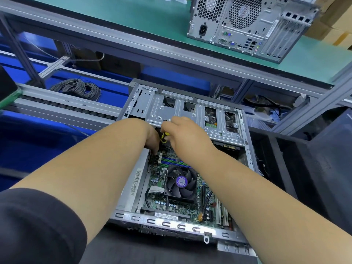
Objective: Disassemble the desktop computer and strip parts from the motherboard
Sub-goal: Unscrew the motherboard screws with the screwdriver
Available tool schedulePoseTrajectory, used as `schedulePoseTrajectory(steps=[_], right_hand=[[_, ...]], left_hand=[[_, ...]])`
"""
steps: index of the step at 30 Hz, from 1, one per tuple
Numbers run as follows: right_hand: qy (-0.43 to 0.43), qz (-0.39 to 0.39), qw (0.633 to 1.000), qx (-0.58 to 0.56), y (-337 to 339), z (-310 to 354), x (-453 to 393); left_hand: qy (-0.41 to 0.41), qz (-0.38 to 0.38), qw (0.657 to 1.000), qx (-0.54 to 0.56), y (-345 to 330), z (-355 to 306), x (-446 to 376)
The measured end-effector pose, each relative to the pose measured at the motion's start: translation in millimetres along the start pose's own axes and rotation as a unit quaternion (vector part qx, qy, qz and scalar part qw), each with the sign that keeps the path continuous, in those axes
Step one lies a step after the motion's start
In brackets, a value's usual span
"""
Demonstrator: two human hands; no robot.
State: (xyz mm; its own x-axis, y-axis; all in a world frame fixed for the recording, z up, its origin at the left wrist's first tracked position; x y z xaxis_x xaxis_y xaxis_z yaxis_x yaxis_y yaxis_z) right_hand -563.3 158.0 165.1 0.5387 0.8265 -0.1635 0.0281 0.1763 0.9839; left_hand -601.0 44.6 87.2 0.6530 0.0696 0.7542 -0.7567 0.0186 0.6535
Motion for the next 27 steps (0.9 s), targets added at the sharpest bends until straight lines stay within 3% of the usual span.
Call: schedulePoseTrajectory(steps=[5, 13, 27], right_hand=[[-0.038, -0.022, 0.997, -0.061, 1.0, 0.0, -0.2], [-0.087, -0.074, 0.993, -0.036, -5.4, -1.6, -2.0], [-0.008, -0.039, 0.999, -0.020, -10.7, 4.3, 4.5]], left_hand=[[0.002, 0.011, 1.000, -0.012, 2.1, 4.7, -4.9], [0.024, 0.035, 0.999, -0.011, 1.5, 6.6, -1.9], [-0.003, 0.006, 0.997, -0.077, 1.6, 0.1, -4.0]])
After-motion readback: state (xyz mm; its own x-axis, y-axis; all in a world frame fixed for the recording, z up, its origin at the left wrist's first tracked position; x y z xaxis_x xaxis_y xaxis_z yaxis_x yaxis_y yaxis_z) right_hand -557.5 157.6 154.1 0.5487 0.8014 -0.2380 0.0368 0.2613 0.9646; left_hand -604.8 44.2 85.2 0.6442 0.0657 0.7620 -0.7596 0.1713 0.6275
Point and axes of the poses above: each hand's wrist, its own x-axis away from the middle knuckle, its own y-axis out of the back of the hand, z = x × y, the point moved 4 cm from there along -x, towards the middle knuckle, and after that the axes turned 10 degrees about y, right-handed, at the moved point
